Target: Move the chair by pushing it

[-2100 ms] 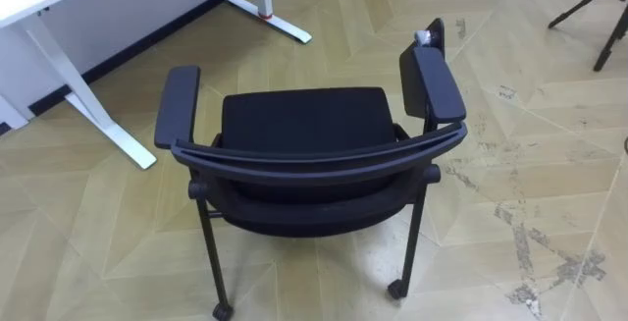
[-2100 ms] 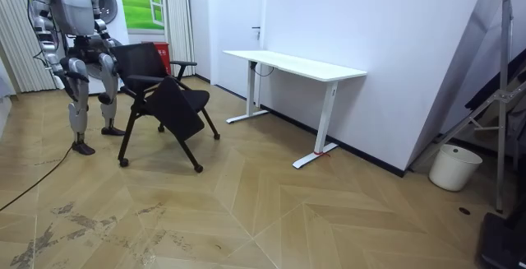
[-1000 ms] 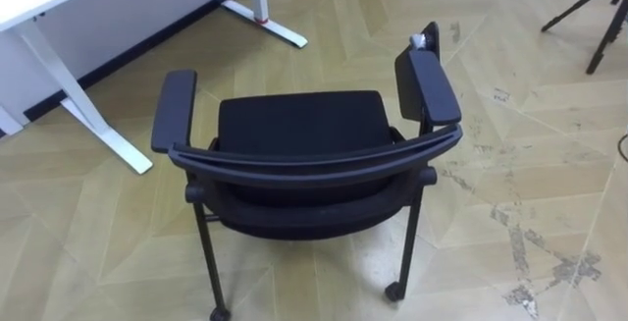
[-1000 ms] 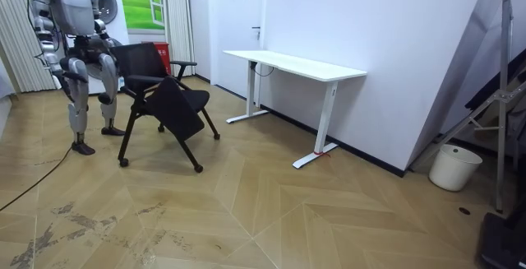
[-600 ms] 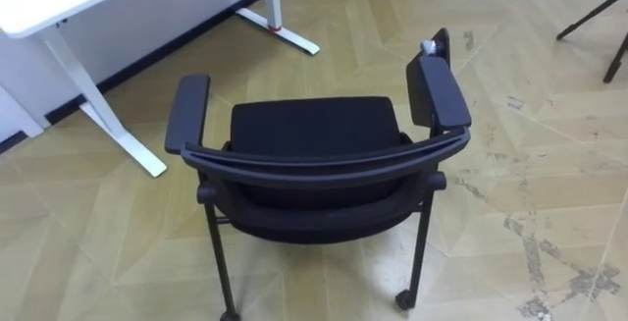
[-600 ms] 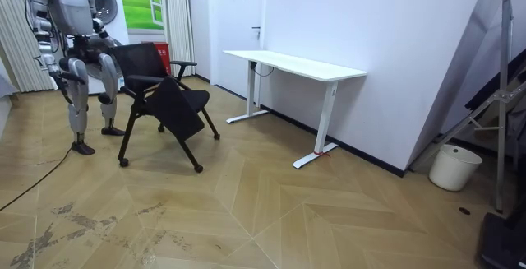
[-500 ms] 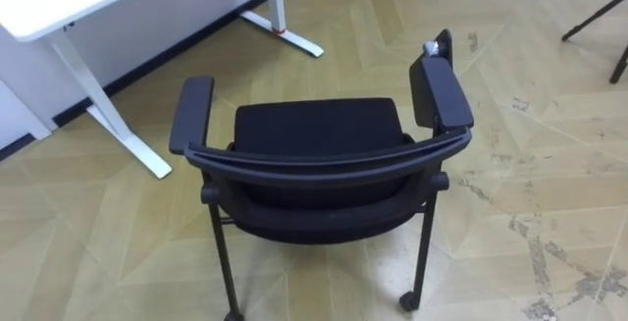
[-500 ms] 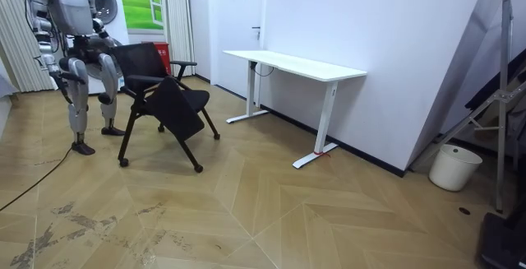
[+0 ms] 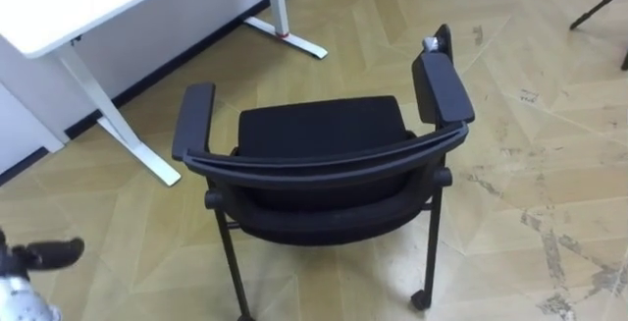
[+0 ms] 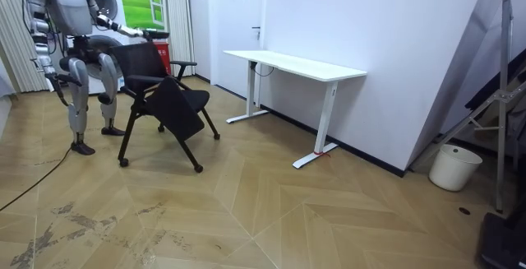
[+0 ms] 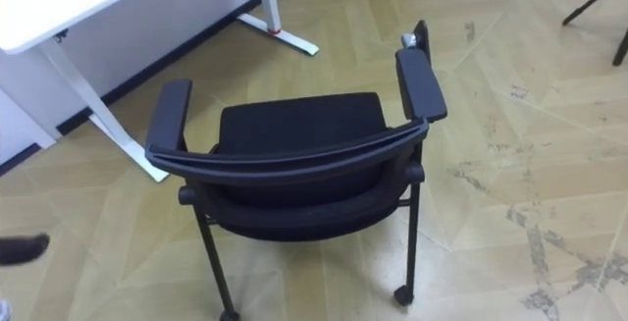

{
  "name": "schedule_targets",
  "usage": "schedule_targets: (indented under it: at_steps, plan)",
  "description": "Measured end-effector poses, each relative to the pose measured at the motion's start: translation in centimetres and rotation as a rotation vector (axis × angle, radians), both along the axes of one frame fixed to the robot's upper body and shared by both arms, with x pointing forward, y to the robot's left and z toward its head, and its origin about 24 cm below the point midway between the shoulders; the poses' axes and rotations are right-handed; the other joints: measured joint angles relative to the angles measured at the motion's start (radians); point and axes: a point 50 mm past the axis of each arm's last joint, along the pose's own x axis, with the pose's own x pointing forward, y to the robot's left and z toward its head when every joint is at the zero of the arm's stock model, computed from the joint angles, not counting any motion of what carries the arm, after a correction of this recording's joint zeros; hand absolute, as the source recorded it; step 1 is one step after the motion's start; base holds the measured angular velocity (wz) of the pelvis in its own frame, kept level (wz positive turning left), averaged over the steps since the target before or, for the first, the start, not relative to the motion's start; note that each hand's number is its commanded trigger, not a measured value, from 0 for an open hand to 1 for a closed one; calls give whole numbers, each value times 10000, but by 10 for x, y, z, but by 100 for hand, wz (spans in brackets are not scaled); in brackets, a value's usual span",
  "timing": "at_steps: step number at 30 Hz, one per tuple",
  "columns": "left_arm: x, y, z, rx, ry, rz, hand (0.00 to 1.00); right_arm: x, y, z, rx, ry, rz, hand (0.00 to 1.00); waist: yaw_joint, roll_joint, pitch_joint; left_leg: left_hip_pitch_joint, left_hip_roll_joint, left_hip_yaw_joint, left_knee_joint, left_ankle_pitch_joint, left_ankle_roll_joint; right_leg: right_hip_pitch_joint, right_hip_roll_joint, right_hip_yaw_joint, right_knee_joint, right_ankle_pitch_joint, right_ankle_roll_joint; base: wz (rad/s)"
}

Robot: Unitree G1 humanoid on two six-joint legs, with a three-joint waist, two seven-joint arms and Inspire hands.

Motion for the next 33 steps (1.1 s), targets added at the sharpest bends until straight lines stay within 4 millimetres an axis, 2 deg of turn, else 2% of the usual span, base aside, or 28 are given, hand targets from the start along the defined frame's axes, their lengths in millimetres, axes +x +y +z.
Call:
schedule_targets:
  at_steps: [3,6,9,10,12,15,16,18,19,24,29,32,33]
  plan:
    - [19,-11,32,1476,-729,-1040,0,5,1,0,35,-140,282,0,-61,11,5,5,-10,2,-19,0,0,22,-5,32,-51,0,0,0]
    - [36,-26,52,2749,-888,-2040,0,9,0,1,67,-246,434,0,-175,21,10,44,-20,5,-1,0,0,12,-4,342,-55,0,0,0]
    - [48,-44,70,3494,-1254,-3028,0,10,1,0,71,-133,673,0,-217,53,59,-26,-22,5,28,-1,0,-45,2,454,-57,0,0,0]
    - [52,-52,76,3664,-1437,-3380,0,14,0,1,43,-169,708,0,-351,77,67,-104,-25,10,50,-1,0,-120,7,556,-56,0,0,0]
    - [60,-65,80,4034,-1455,-4034,0,16,0,0,19,-96,742,0,-468,167,111,-196,-30,-38,115,0,0,-160,6,537,-59,0,0,4]
    - [68,-84,76,4429,-912,-5136,0,17,0,0,18,-66,853,0,-650,260,81,-195,-24,7,91,0,0,-191,10,541,-63,-1,1,-4]
    - [70,-90,74,4431,-712,-5507,0,18,0,0,14,-91,863,0,-756,309,47,-183,-25,31,87,0,0,-193,9,551,-61,-1,1,-6]
    - [75,-99,78,4504,-660,-5973,0,20,1,0,34,-72,924,0,-954,300,54,-190,-25,38,93,0,0,-214,10,553,-62,-1,1,-2]
    - [79,-104,83,4577,-743,-6221,0,21,2,0,55,-52,913,0,-991,257,82,-191,-25,40,99,0,0,-219,11,554,-62,-1,1,0]
    - [90,-120,94,5278,-532,-7100,0,21,1,0,-70,-60,881,0,-1065,230,99,-162,-24,86,101,0,0,-227,5,594,-57,0,0,-3]
    - [89,-129,101,5691,278,-8176,0,22,-1,1,-139,-91,958,0,-1085,261,86,-201,-24,73,112,-1,1,-237,5,586,-59,0,0,0]
    - [87,-133,107,5913,720,-8692,0,24,-5,2,-327,-117,1173,0,-1177,359,95,-197,-25,70,115,-1,1,-234,3,606,-54,0,0,0]
    - [88,-132,106,5868,1047,-8798,0,26,-6,3,-379,-153,1209,0,-1224,451,104,-198,-24,71,117,-1,1,-246,4,623,-40,0,0,-7]
